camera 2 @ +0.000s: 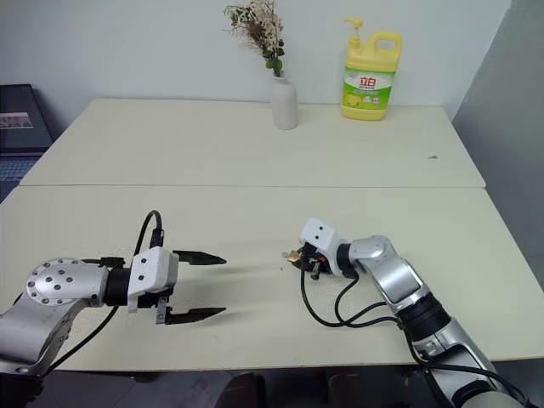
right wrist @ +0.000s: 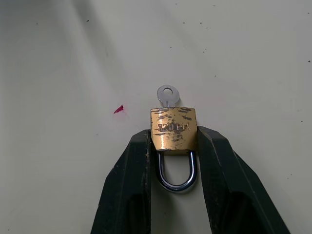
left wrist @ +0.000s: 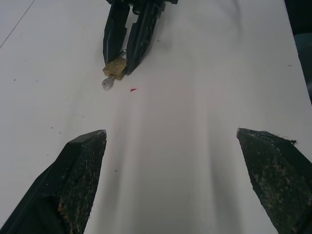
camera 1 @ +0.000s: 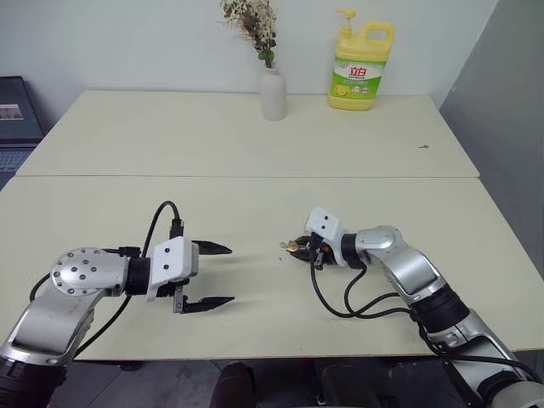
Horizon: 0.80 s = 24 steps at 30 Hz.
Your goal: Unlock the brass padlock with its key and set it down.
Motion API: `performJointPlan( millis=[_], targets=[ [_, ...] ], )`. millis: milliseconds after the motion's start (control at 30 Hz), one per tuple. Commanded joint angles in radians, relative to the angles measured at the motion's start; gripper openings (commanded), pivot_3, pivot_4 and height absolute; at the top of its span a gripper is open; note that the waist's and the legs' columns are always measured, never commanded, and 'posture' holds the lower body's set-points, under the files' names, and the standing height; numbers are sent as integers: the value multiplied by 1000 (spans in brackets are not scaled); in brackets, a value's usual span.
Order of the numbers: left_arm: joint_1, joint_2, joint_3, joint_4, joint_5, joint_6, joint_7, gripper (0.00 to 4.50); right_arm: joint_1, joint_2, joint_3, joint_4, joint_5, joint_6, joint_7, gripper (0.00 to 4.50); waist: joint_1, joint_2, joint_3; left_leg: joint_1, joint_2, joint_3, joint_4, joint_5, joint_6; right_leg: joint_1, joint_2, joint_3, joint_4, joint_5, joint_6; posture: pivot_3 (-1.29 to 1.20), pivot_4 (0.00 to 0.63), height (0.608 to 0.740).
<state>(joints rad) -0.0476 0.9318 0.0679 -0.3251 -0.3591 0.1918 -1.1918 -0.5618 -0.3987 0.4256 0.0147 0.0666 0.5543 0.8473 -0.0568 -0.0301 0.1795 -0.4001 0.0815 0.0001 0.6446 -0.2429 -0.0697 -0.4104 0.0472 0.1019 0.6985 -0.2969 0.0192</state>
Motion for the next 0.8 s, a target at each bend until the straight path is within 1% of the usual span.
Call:
performJointPlan(
  millis=[33, 100, 200, 267, 333, 500, 633, 700, 800],
  targets=[
    [-7, -8, 13, -26, -27, 16, 10, 4500, 19, -16, 12, -28, -24, -25, 5, 930, 0, 0, 0, 0, 0, 0, 0, 0, 0, 0, 0, 0, 0, 0, 0, 0, 150, 740],
    [-13, -18, 12, -18, -31, 30, 21, 4500, 43, -71, 7, -72, -75, -98, -9, 930, 1, 0, 0, 0, 0, 0, 0, 0, 0, 0, 0, 0, 0, 0, 0, 0, 150, 740],
    [-38, -54, 2, 4, -51, 62, 41, 4500, 101, -221, -49, -188, -167, -253, -32, 930, 20, 2, 1, -1, -1, 0, 0, 0, 0, 0, -1, -1, -1, 0, 0, 0, 150, 740],
    [-100, -106, -4, 9, -106, 138, 82, 4500, 148, -336, -113, -260, -251, -390, -88, 930, 32, 2, 1, -2, -2, 1, 0, 0, 0, 0, -2, 0, -1, 0, 1, 0, 150, 740],
    [-150, -143, -6, 11, -145, 200, 109, 4500, 177, -396, -138, -289, -308, -478, -129, 930, 29, 1, 1, -2, -3, 1, 1, 0, 0, 0, -3, 0, -1, 0, 1, 0, 150, 740],
    [-231, -178, -21, 26, -166, 279, 137, 4500, 214, -428, -156, -308, -413, -611, -194, 930, 2, -1, 0, 1, 0, -1, 0, 0, 0, 1, 1, 1, 0, 0, 1, 0, 150, 740],
    [-369, -231, -41, 75, -220, 386, 159, 4500, 228, -414, -188, -331, -563, -793, -374, 930, 2, -1, 0, 1, -1, -2, 1, 0, 0, 1, 1, 1, 1, 0, 1, 0, 150, 740],
    [-437, -255, -49, 96, -247, 435, 157, 4500, 232, -391, -201, -340, -575, -837, -417, 930, 4, -1, 0, 0, -1, -1, 1, 0, 0, 1, 1, 1, 1, 0, 2, 0, 150, 740],
    [-495, -275, -55, 110, -288, 499, 150, 4500, 224, -363, -215, -347, -570, -871, -433, 930, 4, -1, 0, 0, -2, -1, 1, 0, 0, 2, 0, 1, 0, 1, 1, 0, 150, 740]
  ],
)
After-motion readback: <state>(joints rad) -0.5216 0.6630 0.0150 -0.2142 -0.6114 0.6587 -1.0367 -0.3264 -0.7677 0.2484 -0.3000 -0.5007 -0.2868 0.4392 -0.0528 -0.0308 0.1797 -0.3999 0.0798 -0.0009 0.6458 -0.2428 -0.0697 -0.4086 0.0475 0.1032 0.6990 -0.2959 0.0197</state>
